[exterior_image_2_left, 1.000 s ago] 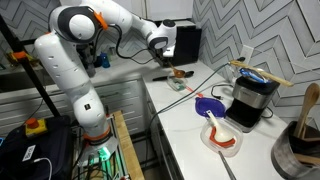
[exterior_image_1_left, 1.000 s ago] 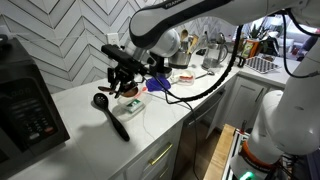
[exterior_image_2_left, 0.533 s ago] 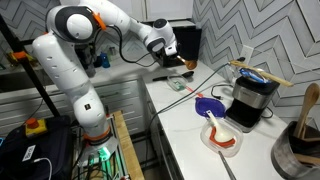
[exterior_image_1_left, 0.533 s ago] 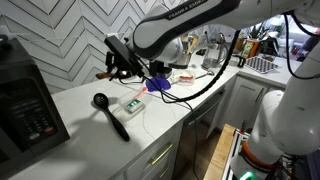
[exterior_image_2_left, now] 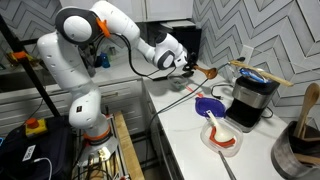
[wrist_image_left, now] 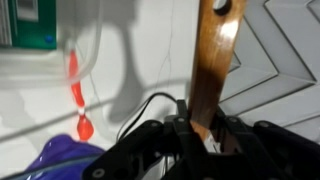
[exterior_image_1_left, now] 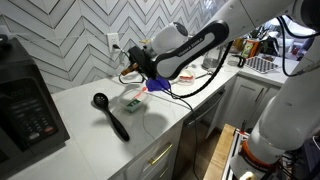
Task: Move the wooden spoon to the right
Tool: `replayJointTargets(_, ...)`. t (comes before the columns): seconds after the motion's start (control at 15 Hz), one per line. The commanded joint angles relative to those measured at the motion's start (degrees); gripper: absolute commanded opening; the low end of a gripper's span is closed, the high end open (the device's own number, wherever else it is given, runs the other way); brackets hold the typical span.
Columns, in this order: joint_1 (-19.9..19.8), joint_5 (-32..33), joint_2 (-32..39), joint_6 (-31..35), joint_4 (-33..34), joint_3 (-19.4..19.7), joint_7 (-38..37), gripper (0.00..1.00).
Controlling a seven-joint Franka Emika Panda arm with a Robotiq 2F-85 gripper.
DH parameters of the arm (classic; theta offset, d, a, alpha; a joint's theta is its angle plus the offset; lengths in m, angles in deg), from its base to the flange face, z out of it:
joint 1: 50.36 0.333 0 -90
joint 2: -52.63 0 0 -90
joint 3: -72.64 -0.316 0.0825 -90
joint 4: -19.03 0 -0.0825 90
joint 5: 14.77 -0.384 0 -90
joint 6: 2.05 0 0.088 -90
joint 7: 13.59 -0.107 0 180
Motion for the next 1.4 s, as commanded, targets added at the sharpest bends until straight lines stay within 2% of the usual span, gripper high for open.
replayJointTargets(0.0, -13.4, 13.99, -6.8, -4.52, -2.24, -6.19, -8.27, 0.06)
replayJointTargets(0.07, -18.46, 18.66, -8.77, -4.54, -2.45, -9.34, -12.17, 0.06)
replayJointTargets(0.2, -20.79, 21.05, -11.07, -8.74, -2.23, -13.7, -16.17, 0.06)
replayJointTargets(0.27, -17.53, 17.92, -6.24, -4.57, -0.26, -8.89, -10.99, 0.25)
replayJointTargets(0.47, -19.27, 19.31, -9.37, -8.17, -0.6, -12.96, -14.15, 0.25)
replayJointTargets(0.73, -19.85, 19.42, -9.88, -8.23, -1.35, -13.18, -14.26, 0.25)
replayJointTargets(0.8, -19.93, 19.45, -9.88, -8.23, -1.37, -13.18, -14.26, 0.06)
replayJointTargets(1.07, -24.7, 20.64, -14.49, -7.63, -1.59, -15.7, -21.64, 0.06)
replayJointTargets(1.33, -29.14, 20.74, -19.02, -13.58, -3.21, -16.38, -23.4, 0.06)
